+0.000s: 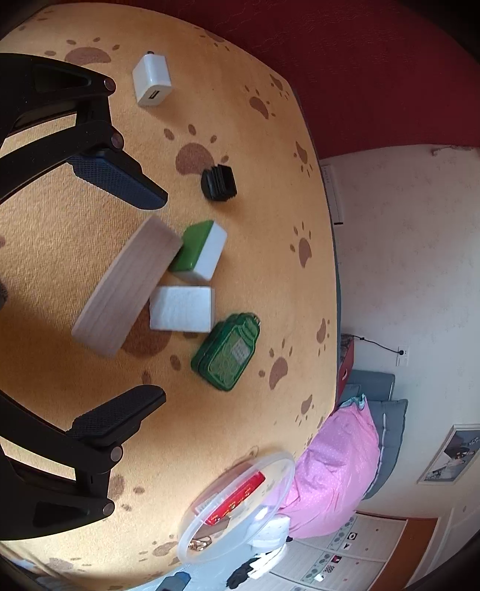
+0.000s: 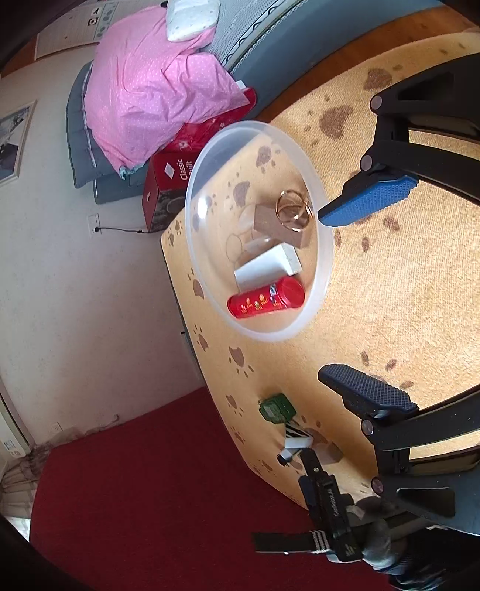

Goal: Organize rigid objects
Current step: 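Move the left tool toward the light wooden plank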

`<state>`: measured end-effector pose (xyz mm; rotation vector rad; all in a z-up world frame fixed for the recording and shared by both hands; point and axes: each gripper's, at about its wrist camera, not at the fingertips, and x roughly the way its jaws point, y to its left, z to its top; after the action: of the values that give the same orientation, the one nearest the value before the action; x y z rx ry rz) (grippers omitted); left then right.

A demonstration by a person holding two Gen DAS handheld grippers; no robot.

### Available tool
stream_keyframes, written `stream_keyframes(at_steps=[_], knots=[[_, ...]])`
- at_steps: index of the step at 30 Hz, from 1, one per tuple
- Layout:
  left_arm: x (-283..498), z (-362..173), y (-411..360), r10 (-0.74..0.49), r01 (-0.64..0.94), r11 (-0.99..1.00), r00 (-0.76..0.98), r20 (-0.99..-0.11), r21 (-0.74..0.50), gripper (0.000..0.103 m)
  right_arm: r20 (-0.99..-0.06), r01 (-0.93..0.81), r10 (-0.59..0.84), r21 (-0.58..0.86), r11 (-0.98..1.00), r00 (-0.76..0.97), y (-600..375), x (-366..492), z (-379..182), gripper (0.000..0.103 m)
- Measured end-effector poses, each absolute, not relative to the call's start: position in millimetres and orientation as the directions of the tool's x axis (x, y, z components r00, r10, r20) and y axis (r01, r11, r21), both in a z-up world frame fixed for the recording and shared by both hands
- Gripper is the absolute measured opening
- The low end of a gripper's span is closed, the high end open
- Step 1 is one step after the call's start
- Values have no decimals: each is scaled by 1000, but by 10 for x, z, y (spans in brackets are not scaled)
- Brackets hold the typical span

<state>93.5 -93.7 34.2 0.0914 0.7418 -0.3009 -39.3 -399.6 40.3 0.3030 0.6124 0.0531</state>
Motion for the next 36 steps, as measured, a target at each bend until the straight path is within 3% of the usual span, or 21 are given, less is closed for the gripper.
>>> stream_keyframes(at_steps=[12, 28, 36], knots=[[1212, 193, -745, -290, 325, 941, 633, -718, -94, 97, -595, -3, 192, 304, 953, 781, -3754, -426, 335, 81], [1161, 158, -890, -343, 452, 890, 567, -749, -66, 97, -619, -8, 200, 297, 955, 759, -3578, -438, 294, 81], [1098, 122, -961, -311, 484, 875, 562, -766, 0, 97, -633, -7, 201, 296, 955, 748, -3504, -418, 270, 81]])
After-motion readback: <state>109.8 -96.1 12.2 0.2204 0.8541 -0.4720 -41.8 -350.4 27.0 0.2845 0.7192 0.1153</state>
